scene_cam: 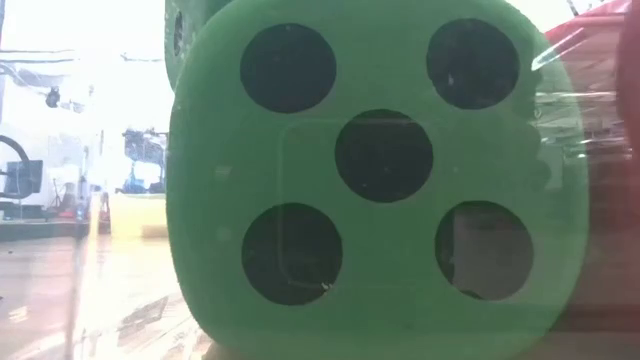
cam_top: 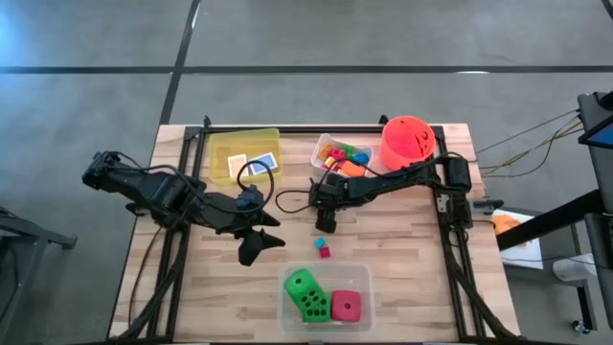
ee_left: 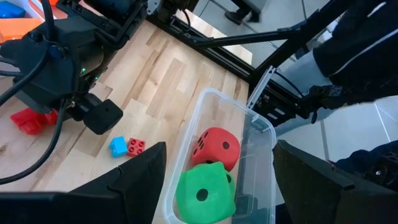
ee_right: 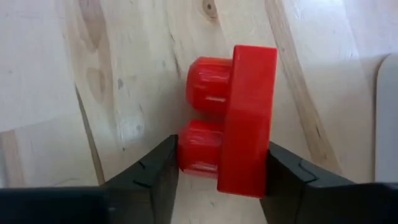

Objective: Pick & Place Toys
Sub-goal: Put the red game piece into the white bin, then put the blue game piece into the white bin

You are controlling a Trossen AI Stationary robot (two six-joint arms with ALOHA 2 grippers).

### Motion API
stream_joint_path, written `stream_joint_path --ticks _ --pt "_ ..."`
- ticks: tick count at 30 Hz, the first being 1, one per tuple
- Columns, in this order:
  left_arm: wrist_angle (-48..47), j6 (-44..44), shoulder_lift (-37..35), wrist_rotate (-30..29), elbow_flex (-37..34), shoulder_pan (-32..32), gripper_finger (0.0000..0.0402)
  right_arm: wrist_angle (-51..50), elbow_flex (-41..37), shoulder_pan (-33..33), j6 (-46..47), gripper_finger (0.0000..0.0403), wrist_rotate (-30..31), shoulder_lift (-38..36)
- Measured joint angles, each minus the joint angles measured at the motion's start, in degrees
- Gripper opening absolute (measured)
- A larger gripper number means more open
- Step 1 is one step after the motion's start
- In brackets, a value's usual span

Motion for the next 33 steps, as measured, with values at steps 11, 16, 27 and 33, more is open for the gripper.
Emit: stream_joint_path --ticks 11,16,27,33 --pt "0.0 -0.02 -0.01 0.02 0.0 0.0 0.0281 -1.02 0.84 0.42 1.52 0.015 -1.58 -1.23" --pt "0.05 -1.11 0.0 0.04 0.0 0.0 0.0281 -1.89 3.15 0.44 1.44 0.015 -4.11 -5.36" --pt "1.09 -0.26 -0.01 -0.04 -0.02 0.02 0.0281 -11.45 4.59 -4.64 1.11 0.009 -4.49 -19.65" --pt "2.78 1.98 -0.01 -0.09 -0.04 0.07 0.0281 -16.52 4.47 -12.59 2.95 0.0049 -5.39 -23.8"
